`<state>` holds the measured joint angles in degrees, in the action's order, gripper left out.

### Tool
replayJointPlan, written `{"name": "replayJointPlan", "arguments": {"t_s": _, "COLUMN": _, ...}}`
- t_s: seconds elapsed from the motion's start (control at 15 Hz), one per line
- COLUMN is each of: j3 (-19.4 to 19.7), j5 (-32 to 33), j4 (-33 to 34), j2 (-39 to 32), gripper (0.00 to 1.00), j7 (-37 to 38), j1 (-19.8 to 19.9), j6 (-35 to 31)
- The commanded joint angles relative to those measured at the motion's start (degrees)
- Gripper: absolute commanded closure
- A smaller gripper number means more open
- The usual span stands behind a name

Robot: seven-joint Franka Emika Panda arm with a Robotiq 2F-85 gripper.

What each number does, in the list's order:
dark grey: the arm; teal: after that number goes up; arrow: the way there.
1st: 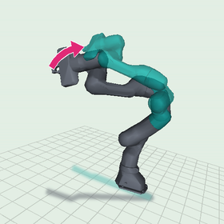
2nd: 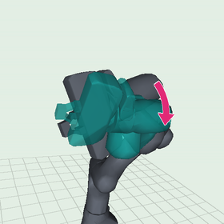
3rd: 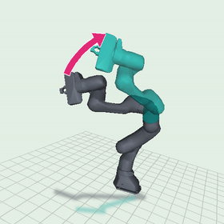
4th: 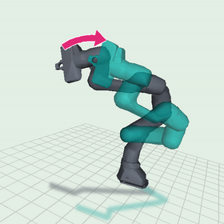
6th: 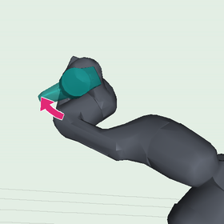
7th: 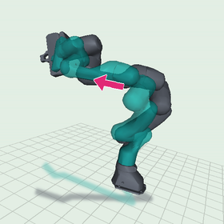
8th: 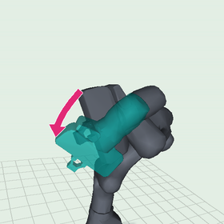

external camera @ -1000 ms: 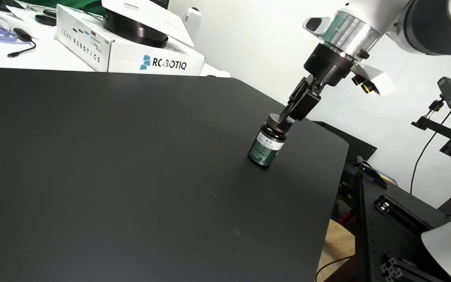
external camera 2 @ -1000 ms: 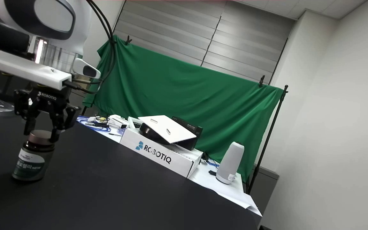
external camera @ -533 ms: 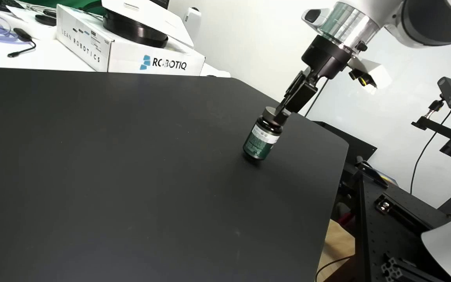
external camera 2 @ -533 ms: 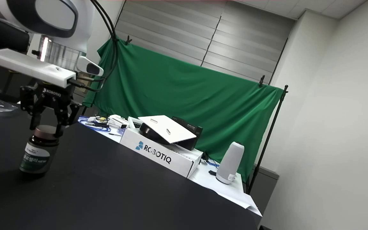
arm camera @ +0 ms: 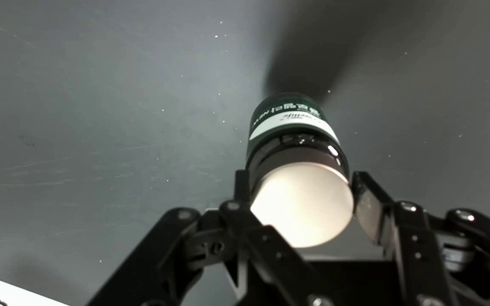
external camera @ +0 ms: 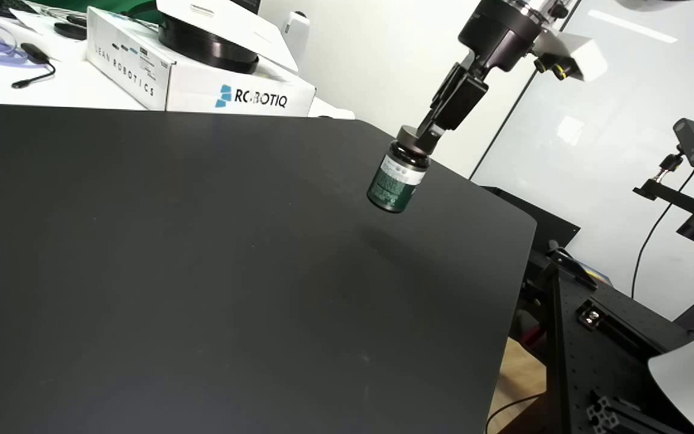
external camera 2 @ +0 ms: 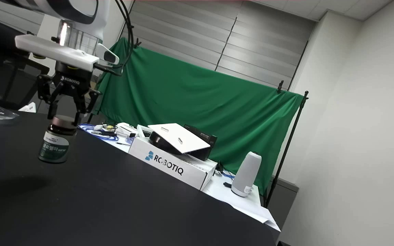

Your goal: Move the bottle to the left

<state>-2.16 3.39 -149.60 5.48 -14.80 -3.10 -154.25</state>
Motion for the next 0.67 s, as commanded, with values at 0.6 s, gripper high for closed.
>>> {"name": "replayJointPlan", "arguments": {"t_s": 0.6, "j3": 0.1, "j5": -0.2, "j4": 2.5, "j2": -2.2, "gripper": 0.64, "j7": -1.1, "j1": -0.4, "j6": 1.4}}
